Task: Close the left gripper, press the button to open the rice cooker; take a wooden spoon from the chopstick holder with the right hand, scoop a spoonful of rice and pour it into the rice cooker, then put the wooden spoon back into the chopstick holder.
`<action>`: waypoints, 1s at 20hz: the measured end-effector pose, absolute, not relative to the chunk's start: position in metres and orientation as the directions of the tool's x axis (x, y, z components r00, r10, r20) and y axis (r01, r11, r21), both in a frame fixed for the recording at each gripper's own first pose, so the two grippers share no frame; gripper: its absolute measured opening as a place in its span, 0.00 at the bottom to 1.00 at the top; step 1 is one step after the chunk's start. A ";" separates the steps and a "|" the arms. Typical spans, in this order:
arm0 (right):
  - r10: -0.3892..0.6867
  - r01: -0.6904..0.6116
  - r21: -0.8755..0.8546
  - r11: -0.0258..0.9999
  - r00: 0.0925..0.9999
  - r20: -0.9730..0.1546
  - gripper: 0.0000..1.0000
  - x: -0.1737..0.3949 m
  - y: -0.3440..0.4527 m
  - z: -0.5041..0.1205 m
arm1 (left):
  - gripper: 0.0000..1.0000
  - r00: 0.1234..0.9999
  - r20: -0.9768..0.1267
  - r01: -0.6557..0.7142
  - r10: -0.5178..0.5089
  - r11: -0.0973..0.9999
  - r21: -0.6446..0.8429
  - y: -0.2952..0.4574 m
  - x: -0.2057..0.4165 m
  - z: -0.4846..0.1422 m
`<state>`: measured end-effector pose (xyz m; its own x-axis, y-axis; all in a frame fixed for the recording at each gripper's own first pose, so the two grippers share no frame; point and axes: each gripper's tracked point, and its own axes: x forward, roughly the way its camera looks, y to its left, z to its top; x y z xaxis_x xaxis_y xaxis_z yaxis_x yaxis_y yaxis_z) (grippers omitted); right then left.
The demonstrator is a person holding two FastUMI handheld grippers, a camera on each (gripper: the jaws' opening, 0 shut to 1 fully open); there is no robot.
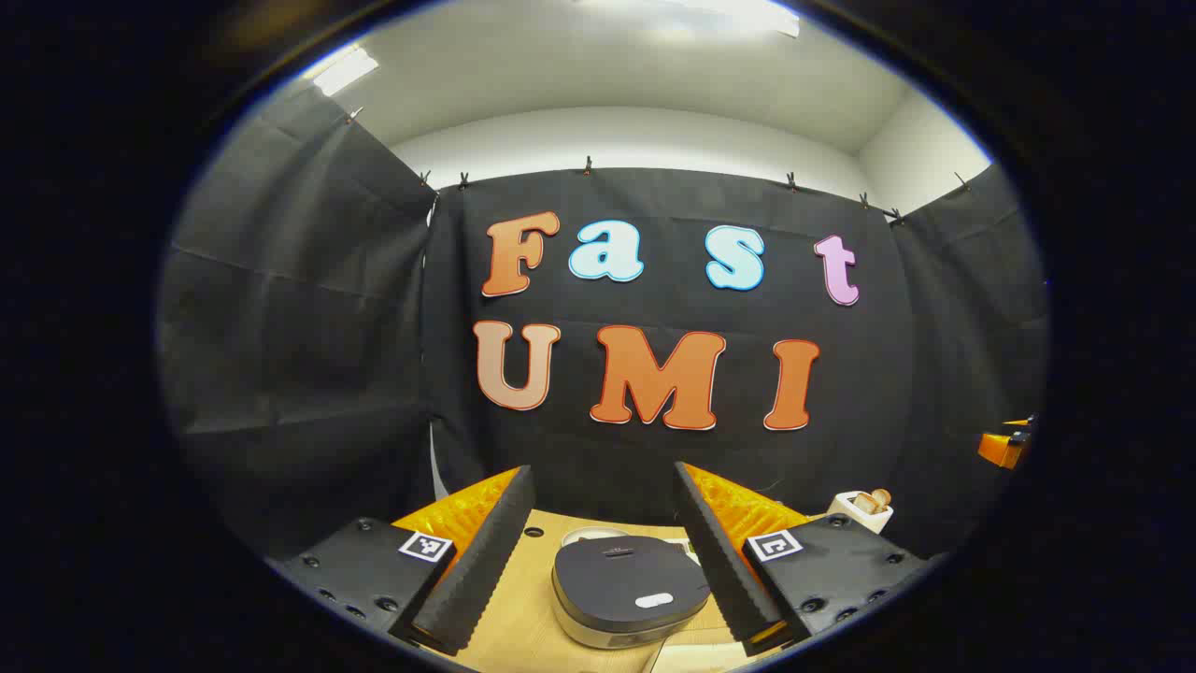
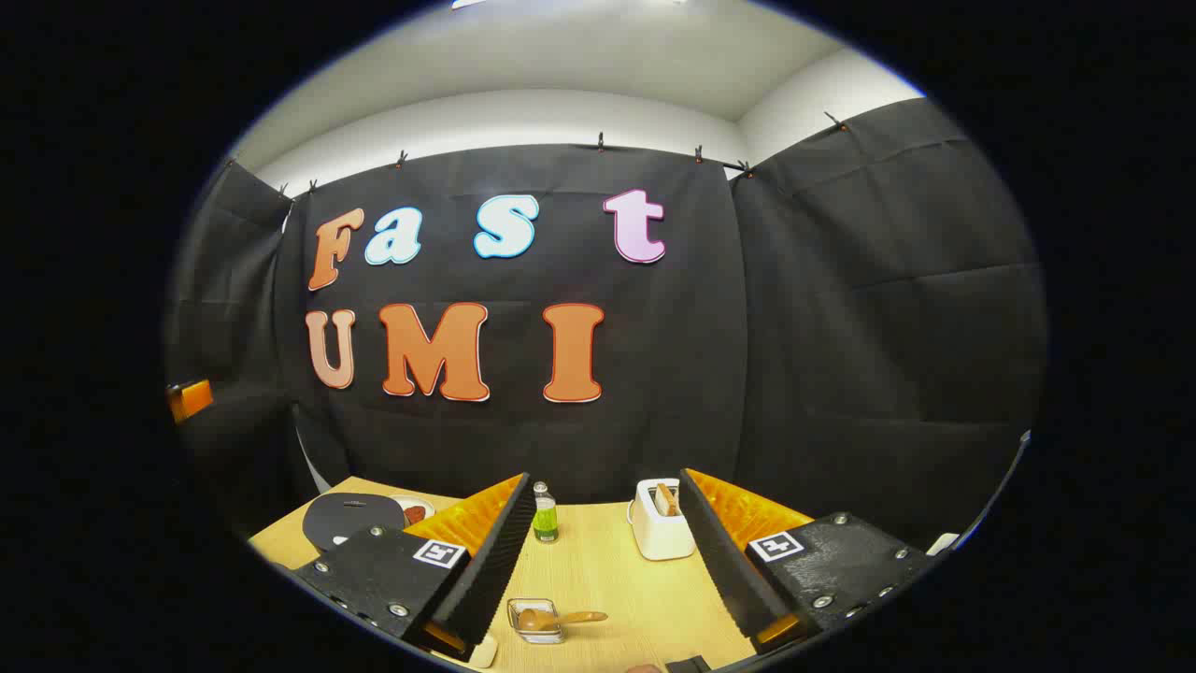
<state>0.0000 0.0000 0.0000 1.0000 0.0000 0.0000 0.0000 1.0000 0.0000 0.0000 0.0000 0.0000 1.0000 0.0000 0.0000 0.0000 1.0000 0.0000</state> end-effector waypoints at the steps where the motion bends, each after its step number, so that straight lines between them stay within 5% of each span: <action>1: -0.002 0.002 0.010 1.000 1.000 -0.007 0.95 0.003 -0.001 -0.003 | 0.97 1.000 0.001 0.009 -0.009 1.000 0.000 -0.004 0.000 0.000; 9: -0.043 0.042 0.007 0.999 0.999 0.026 0.95 0.009 -0.011 0.004 | 0.97 0.996 0.037 0.082 -0.083 0.997 0.013 -0.027 0.024 0.014; 20: -0.025 0.025 -0.002 1.000 1.000 0.017 0.95 0.009 0.002 -0.004 | 0.99 0.999 0.015 0.052 -0.052 0.999 0.011 -0.008 0.023 0.003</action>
